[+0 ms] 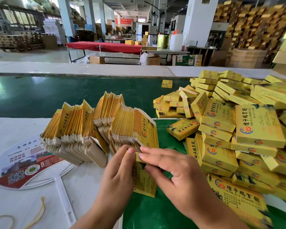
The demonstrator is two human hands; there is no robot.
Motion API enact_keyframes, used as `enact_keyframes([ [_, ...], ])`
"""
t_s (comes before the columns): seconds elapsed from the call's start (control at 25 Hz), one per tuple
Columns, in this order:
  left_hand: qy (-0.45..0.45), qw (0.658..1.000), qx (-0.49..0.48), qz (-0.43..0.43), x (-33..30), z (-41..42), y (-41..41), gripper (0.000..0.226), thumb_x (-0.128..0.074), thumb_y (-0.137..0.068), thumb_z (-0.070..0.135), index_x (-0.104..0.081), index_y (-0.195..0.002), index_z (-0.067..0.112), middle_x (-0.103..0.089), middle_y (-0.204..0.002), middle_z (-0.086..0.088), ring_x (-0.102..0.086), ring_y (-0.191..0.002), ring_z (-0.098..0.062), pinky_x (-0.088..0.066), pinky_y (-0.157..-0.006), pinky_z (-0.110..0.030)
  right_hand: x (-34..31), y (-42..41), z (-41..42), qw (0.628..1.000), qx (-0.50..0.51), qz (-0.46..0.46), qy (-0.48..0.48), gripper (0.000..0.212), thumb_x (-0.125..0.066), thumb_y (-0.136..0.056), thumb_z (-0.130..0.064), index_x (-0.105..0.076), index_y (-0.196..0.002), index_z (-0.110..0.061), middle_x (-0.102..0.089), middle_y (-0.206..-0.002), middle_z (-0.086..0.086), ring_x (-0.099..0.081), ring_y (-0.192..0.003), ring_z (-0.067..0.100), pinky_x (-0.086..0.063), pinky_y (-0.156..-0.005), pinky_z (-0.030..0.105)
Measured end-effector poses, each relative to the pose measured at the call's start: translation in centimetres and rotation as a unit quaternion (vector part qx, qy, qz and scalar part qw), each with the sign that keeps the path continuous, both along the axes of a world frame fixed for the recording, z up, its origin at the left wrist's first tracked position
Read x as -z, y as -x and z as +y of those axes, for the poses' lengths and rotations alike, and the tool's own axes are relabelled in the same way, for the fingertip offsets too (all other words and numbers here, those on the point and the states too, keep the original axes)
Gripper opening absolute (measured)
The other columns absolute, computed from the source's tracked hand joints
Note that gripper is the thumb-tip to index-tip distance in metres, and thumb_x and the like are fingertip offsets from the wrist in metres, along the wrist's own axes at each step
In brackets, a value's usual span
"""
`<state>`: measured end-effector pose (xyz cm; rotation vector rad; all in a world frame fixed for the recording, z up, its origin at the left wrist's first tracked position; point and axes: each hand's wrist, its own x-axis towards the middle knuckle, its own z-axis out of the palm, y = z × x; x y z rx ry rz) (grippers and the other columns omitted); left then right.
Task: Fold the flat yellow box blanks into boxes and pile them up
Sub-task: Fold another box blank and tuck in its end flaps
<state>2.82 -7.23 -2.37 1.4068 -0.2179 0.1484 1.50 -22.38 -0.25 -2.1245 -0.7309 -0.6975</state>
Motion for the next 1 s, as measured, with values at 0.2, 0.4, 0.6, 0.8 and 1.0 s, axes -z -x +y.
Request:
enact_keyframes([
  [0.2, 0.002, 1.0, 0.006, -0.005, 0.0, 0.2, -0.1, 0.04, -0.049, -0.093, 0.049, -0.062, -0.08, 0.014, -0.055, -0.067, -0.009, -0.051, -0.063, -0.016, -0.044, -0.052, -0.023, 0.5, 0.0, -0.2, 1.0, -0.018, 0.018, -0.018, 0.033, -0.064, -0.09, -0.025, -0.07, -0.121, -0.019, -0.067, -0.126, -0.007, -0.06, -0.117, -0.002, -0.053, -0.095, 0.023],
  [0.4, 0.026, 0.998, -0.057, -0.001, 0.0, 1.0, -0.7, 0.052, -0.045, -0.083, 0.059, -0.059, -0.084, 0.009, -0.055, -0.078, -0.029, -0.051, -0.064, -0.028, -0.045, -0.054, -0.029, 0.9, -0.3, -0.6, 0.998, 0.035, -0.008, -0.057, 0.032, -0.063, -0.087, -0.029, -0.071, -0.116, -0.017, -0.073, -0.105, -0.011, -0.067, -0.094, -0.005, -0.057, -0.076, 0.017],
  [0.6, -0.004, 0.999, -0.042, -0.018, 0.6, 0.9, -0.9, 0.048, -0.043, -0.081, 0.062, -0.058, -0.076, 0.016, -0.055, -0.068, -0.018, -0.05, -0.059, -0.018, -0.043, -0.051, -0.027, 1.2, 0.0, -0.3, 0.994, 0.051, 0.094, -0.035, 0.036, -0.072, -0.082, -0.04, -0.067, -0.115, -0.026, -0.064, -0.082, -0.025, -0.064, -0.076, 0.0, -0.051, -0.06, 0.01],
  [0.8, 0.018, 0.999, 0.034, -0.019, 1.6, 1.0, -1.0, 0.027, -0.051, -0.086, 0.051, -0.073, -0.09, 0.035, -0.072, -0.084, -0.006, -0.068, -0.076, -0.009, -0.054, -0.06, -0.016, 0.6, 0.3, -0.2, 0.984, 0.03, 0.128, -0.12, 0.02, -0.065, -0.086, -0.04, -0.064, -0.106, -0.04, -0.065, -0.085, -0.018, -0.062, -0.072, 0.001, -0.052, -0.055, 0.015],
  [1.0, -0.016, 0.993, 0.114, -0.032, 2.1, 0.7, -0.9, 0.022, -0.062, -0.084, 0.031, -0.072, -0.104, 0.033, -0.077, -0.099, -0.006, -0.075, -0.085, -0.021, -0.06, -0.063, -0.024, -0.9, 0.5, -1.0, 0.967, 0.065, 0.173, -0.178, 0.021, -0.065, -0.091, -0.032, -0.069, -0.111, -0.026, -0.061, -0.073, -0.005, -0.053, -0.06, 0.006, -0.049, -0.052, 0.032],
])
